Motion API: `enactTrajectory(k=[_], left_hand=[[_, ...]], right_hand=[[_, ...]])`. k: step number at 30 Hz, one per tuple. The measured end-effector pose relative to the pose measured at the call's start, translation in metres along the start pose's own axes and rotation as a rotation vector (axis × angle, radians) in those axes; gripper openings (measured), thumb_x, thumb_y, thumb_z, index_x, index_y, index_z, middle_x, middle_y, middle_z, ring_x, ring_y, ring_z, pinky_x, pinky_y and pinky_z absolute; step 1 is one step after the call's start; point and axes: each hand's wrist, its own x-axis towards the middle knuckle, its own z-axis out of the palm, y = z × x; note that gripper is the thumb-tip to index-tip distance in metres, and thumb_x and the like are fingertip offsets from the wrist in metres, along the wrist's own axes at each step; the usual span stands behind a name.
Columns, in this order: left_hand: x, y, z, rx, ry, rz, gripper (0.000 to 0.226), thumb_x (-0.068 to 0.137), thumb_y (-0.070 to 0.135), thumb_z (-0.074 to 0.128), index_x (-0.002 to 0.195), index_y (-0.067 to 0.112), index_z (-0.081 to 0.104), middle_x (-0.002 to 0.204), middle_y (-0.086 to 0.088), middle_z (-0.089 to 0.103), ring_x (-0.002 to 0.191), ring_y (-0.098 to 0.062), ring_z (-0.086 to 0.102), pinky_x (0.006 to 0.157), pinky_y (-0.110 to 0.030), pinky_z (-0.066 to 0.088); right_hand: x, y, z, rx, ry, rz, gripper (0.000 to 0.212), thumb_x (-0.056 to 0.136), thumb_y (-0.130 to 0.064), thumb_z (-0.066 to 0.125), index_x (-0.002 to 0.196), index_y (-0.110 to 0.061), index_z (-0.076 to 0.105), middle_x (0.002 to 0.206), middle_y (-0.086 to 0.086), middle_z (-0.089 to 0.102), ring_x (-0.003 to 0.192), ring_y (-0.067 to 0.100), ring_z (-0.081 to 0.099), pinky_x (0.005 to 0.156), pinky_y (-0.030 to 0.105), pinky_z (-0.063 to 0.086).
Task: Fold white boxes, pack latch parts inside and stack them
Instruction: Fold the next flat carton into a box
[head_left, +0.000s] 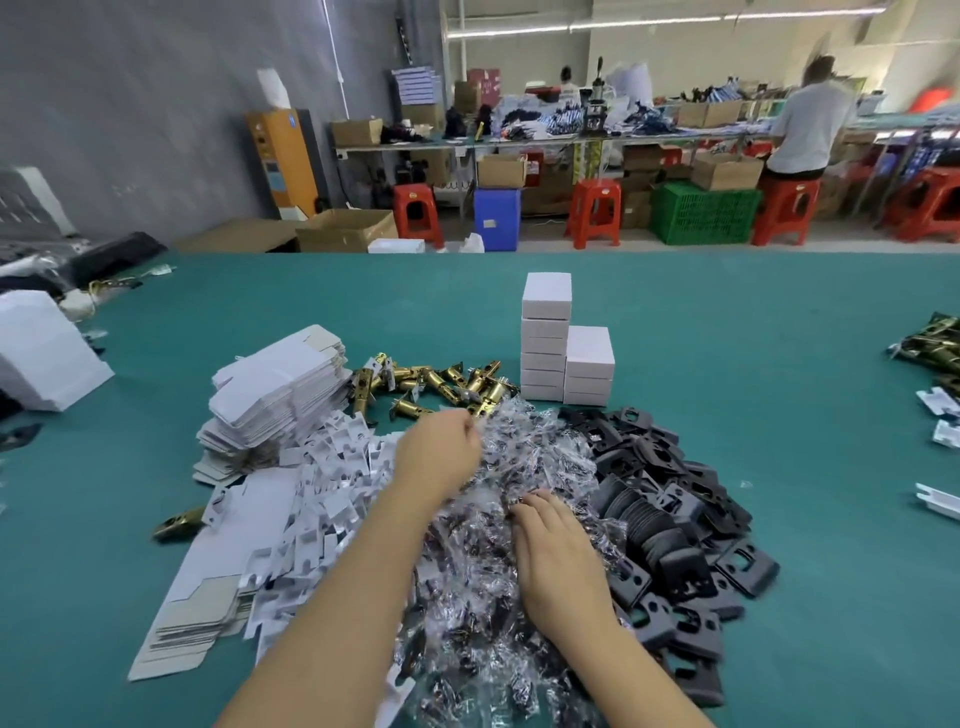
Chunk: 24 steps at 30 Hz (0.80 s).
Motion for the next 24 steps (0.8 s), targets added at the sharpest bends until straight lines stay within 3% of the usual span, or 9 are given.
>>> enactTrajectory(k=[3, 5, 7, 8, 10, 12, 15, 20, 24], left_hand=[[0.002, -0.046, -0.035, 0.104, -0.027, -0.089, 0.024, 0.104, 0.021, 0.045, 0.09, 0.016, 0.064, 0.08, 0.001, 0.068, 0.057, -0.009, 0.05, 0.047, -0.019, 0.037], [-0.001, -0.08, -0.058, 0.213, -0.025, -0.165, 0.022, 0.104, 0.018, 0.045, 0.093, 0.017, 0.065, 0.08, 0.003, 0.066, 0.063, -0.008, 0.057, 0.051, -0.023, 0.044], [-0.006, -0.112, -0.075, 0.338, -0.063, -0.258, 0.02, 0.1, 0.01, 0.048, 0.095, 0.017, 0.066, 0.081, 0.002, 0.065, 0.073, -0.014, 0.063, 0.066, -0.034, 0.056], [-0.009, -0.125, -0.081, 0.393, -0.096, -0.303, 0.021, 0.096, 0.005, 0.049, 0.094, 0.016, 0.066, 0.082, 0.001, 0.064, 0.077, -0.018, 0.064, 0.072, -0.036, 0.056], [-0.019, -0.144, -0.087, 0.46, -0.146, -0.373, 0.022, 0.091, -0.001, 0.047, 0.088, 0.015, 0.062, 0.081, -0.001, 0.061, 0.076, -0.021, 0.061, 0.069, -0.033, 0.05], [-0.027, -0.157, -0.086, 0.461, -0.17, -0.414, 0.023, 0.092, -0.002, 0.047, 0.094, 0.013, 0.063, 0.083, -0.003, 0.061, 0.071, -0.021, 0.059, 0.065, -0.033, 0.048], [-0.034, -0.168, -0.079, 0.375, -0.248, -0.459, 0.027, 0.091, -0.007, 0.048, 0.108, 0.003, 0.067, 0.087, -0.01, 0.066, 0.074, -0.028, 0.069, 0.071, -0.039, 0.061], [-0.037, -0.172, -0.069, 0.207, -0.3, -0.477, 0.015, 0.093, -0.003, 0.058, 0.1, -0.004, 0.071, 0.084, -0.018, 0.076, 0.075, -0.031, 0.077, 0.071, -0.045, 0.065], [-0.039, -0.172, -0.063, 0.193, -0.285, -0.431, 0.024, 0.089, -0.005, 0.057, 0.105, 0.005, 0.072, 0.09, -0.015, 0.077, 0.084, -0.03, 0.076, 0.076, -0.04, 0.064]], right_hand=[[0.0, 0.0, -0.001, -0.003, 0.007, 0.013, 0.044, 0.111, -0.034, 0.029, 0.149, -0.023, 0.049, 0.157, -0.007, 0.044, 0.152, 0.012, 0.027, 0.123, 0.023, 0.001], [0.0, 0.0, -0.001, -0.005, 0.003, 0.016, 0.044, 0.111, -0.034, 0.029, 0.15, -0.024, 0.047, 0.158, -0.007, 0.043, 0.152, 0.012, 0.026, 0.123, 0.022, -0.001], [0.0, 0.0, 0.0, -0.004, -0.006, 0.023, 0.045, 0.111, -0.035, 0.028, 0.151, -0.024, 0.046, 0.159, -0.007, 0.041, 0.153, 0.011, 0.025, 0.124, 0.023, 0.0], [0.0, 0.0, 0.0, -0.005, -0.011, 0.025, 0.045, 0.111, -0.035, 0.028, 0.151, -0.024, 0.046, 0.159, -0.007, 0.041, 0.153, 0.011, 0.024, 0.124, 0.023, 0.0], [0.0, 0.001, 0.0, -0.012, -0.015, 0.027, 0.044, 0.111, -0.034, 0.029, 0.151, -0.023, 0.046, 0.158, -0.008, 0.042, 0.152, 0.01, 0.025, 0.122, 0.022, -0.001], [0.001, 0.0, -0.001, -0.012, -0.02, 0.029, 0.044, 0.111, -0.033, 0.03, 0.15, -0.022, 0.047, 0.157, -0.007, 0.043, 0.151, 0.011, 0.027, 0.123, 0.022, 0.001], [0.001, -0.001, -0.001, -0.016, -0.025, 0.028, 0.043, 0.111, -0.032, 0.031, 0.149, -0.022, 0.048, 0.156, -0.007, 0.044, 0.151, 0.011, 0.028, 0.123, 0.023, 0.004], [0.001, -0.001, -0.002, -0.026, -0.029, 0.031, 0.043, 0.111, -0.03, 0.032, 0.149, -0.021, 0.049, 0.155, -0.006, 0.046, 0.149, 0.012, 0.031, 0.123, 0.024, 0.007], [0.001, 0.0, -0.001, -0.042, -0.032, 0.03, 0.043, 0.111, -0.031, 0.032, 0.149, -0.022, 0.048, 0.156, -0.007, 0.045, 0.15, 0.012, 0.029, 0.123, 0.024, 0.006]])
